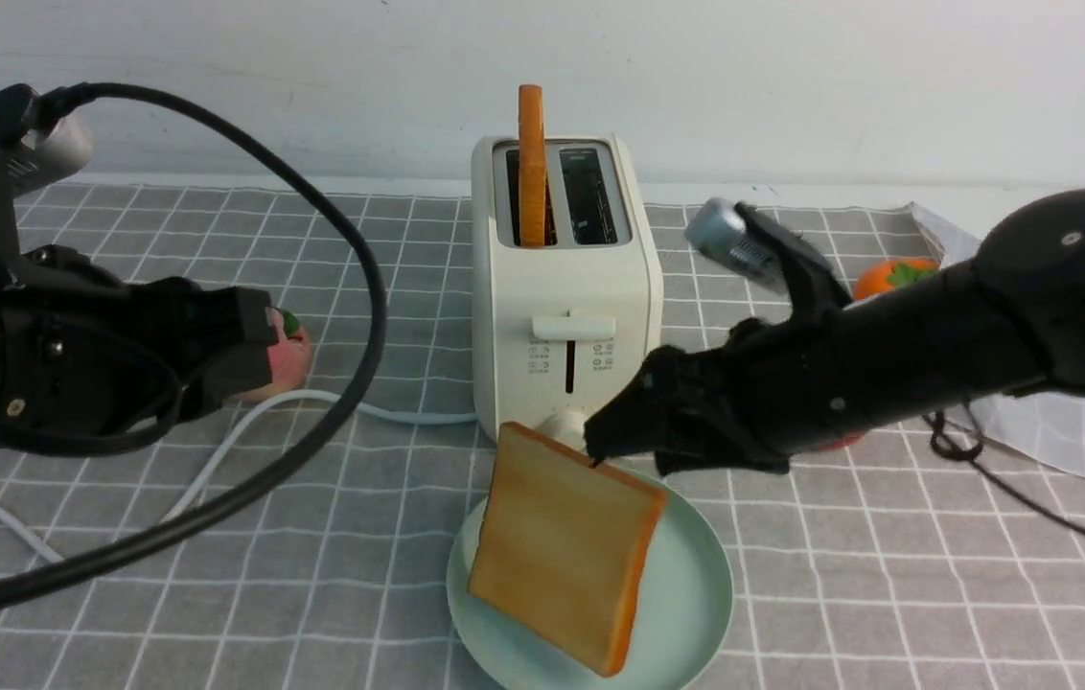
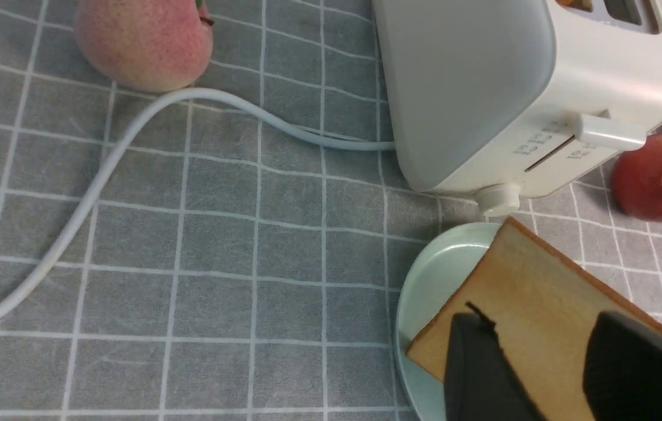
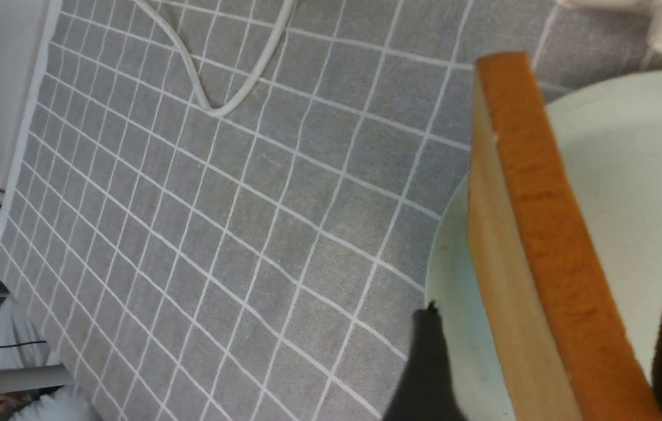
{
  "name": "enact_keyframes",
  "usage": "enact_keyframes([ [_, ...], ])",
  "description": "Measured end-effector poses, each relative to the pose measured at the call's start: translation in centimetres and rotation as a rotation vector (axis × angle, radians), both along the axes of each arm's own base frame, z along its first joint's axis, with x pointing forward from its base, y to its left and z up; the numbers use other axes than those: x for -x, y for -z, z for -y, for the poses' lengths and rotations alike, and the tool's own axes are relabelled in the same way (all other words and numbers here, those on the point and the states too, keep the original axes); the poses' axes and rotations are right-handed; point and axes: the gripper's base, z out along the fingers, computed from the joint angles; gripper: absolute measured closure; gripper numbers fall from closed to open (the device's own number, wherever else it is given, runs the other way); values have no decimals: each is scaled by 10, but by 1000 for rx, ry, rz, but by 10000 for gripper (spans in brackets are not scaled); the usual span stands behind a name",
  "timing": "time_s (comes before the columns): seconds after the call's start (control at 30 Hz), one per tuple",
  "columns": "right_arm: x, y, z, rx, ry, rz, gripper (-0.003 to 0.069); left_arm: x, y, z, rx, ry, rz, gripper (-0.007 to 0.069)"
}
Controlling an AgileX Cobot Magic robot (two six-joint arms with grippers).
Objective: Take toasted bread from bread machine on grey coffee table place on plate.
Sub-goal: 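Place the held slice of bread on top of the slice on the plate with the right gripper, then reach for a toast slice standing in the toaster with the left gripper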
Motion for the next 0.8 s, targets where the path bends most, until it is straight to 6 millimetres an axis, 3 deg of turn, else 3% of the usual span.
enact_keyframes([
  [0.07, 3, -31, 16, 12, -3, 96, 45, -1, -7, -1, -27, 3, 16, 286],
  [0.13, 9, -62, 31, 27, -9, 191, 24, -3, -20, -2, -57, 7, 45, 209],
  [0.23, 30, -106, 48, 34, -34, 304, 36, -12, -45, 0, -99, 38, 125, 57],
  [0.3, 38, -116, 52, 31, -48, 327, 50, -16, -50, 2, -110, 58, 144, 22],
  [0.33, 52, -127, 56, 29, -83, 342, 82, -25, -55, 7, -137, 101, 180, -14],
  [0.43, 80, -140, 60, 51, -196, 365, 165, -52, -58, 22, -204, 200, 236, -29],
  [0.57, 101, -152, 64, 54, -230, 412, 242, -83, -59, 47, -203, 266, 218, 0],
  [0.8, 130, -164, 88, 198, -27, 396, 281, -127, -72, 117, -176, 312, 211, 23],
])
